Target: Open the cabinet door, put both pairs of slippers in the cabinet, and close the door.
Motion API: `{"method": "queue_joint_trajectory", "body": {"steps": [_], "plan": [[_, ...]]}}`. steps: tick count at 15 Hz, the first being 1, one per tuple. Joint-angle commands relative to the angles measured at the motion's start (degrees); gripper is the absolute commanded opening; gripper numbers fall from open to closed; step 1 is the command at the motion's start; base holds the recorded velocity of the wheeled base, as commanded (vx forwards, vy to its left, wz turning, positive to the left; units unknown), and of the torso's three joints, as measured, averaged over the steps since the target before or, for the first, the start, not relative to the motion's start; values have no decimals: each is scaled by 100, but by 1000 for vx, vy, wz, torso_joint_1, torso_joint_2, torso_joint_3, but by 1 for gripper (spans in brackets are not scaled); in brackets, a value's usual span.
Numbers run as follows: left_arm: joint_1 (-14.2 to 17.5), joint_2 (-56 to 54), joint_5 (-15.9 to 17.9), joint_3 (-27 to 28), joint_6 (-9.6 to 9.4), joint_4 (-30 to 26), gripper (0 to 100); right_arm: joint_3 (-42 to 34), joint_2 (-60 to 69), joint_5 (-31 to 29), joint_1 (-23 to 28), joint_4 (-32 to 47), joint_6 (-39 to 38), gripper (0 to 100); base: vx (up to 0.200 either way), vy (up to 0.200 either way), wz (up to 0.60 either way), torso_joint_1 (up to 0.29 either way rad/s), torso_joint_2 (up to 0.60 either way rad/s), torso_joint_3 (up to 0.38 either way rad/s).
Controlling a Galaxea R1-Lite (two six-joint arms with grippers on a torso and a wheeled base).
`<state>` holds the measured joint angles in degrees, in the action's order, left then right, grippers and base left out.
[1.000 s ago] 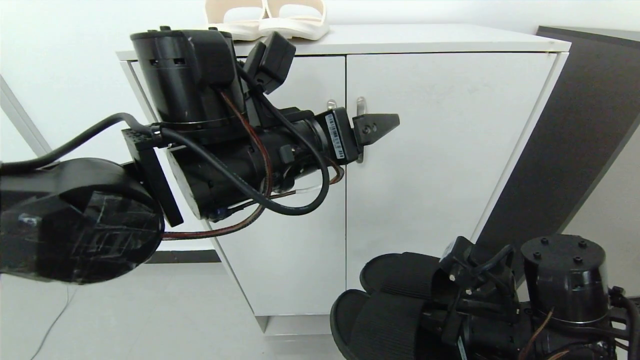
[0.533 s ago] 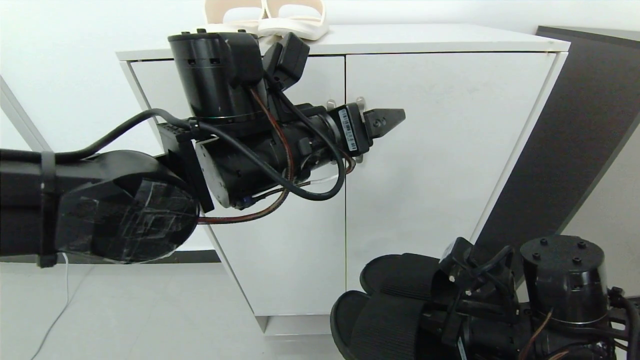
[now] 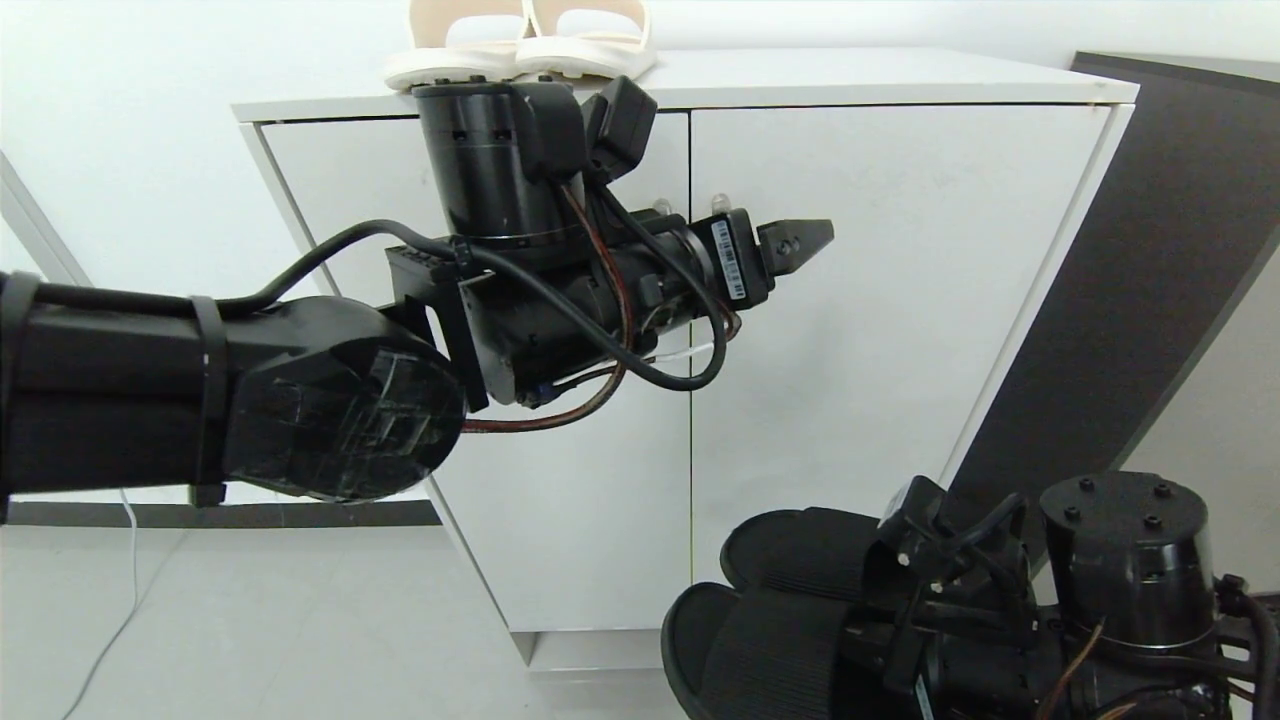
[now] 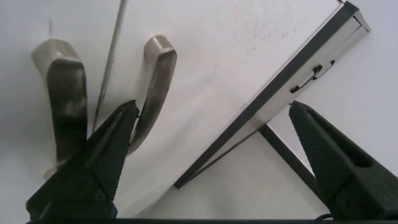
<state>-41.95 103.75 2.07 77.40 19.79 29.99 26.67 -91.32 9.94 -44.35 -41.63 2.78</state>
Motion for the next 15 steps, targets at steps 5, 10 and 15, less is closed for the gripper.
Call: {"method": "queue_joint_trajectory", "body": {"steps": [5, 10, 15], "plan": [[-6, -39, -5, -58, 25, -11, 0, -48, 9, 35, -12, -3, 12, 0, 0, 0, 0, 0, 0, 0], [-59, -338, 4, -489, 34, 7, 0, -233, 79, 527, -39, -3, 21, 0, 0, 0, 0, 0, 0, 0], [-490, -830, 4, -1166, 52, 68, 0, -637, 290, 1371, -74, -3, 425, 0, 0, 0, 0, 0, 0, 0]]}}
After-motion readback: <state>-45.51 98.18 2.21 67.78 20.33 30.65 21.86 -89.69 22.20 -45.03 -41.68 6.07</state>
